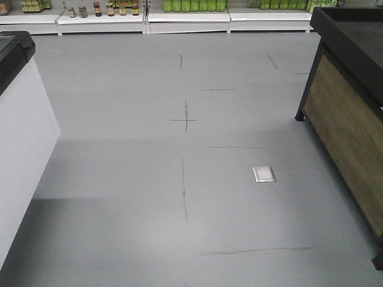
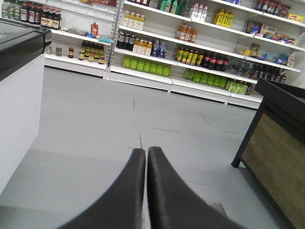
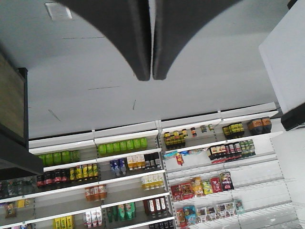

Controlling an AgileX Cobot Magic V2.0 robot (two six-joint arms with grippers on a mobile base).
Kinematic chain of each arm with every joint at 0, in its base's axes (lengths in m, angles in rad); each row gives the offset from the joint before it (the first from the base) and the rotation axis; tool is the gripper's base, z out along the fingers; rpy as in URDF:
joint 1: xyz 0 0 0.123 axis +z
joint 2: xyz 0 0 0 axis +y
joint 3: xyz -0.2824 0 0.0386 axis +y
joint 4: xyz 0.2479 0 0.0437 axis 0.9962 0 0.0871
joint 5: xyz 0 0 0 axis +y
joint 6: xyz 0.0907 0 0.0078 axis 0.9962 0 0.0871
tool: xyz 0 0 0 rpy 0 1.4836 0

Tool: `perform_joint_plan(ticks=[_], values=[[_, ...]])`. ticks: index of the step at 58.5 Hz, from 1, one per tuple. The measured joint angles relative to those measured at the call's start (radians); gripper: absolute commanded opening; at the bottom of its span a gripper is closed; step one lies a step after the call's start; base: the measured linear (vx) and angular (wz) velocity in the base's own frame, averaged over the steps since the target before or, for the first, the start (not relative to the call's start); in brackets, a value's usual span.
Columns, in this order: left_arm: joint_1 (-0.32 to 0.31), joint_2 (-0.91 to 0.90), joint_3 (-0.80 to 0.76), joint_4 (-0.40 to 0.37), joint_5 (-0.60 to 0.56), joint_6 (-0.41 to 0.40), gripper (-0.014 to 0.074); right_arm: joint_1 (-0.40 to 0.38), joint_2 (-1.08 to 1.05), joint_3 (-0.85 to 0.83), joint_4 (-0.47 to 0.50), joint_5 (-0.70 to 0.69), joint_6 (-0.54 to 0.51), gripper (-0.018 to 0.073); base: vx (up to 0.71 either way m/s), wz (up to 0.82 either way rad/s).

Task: Pick three apples into basket with both arms
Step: 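Drive the base forward along the aisle toward the fruit tables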

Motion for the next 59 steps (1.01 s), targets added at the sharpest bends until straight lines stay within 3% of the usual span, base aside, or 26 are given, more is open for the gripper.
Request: perform_joint_plan(ticks=[59], values=[[0.000,0.000,0.000,0.000,0.000,0.000,-0.0006,0.000,0.000,0.000,0.000,0.000,0.000,-0.0005,0.00,0.00]])
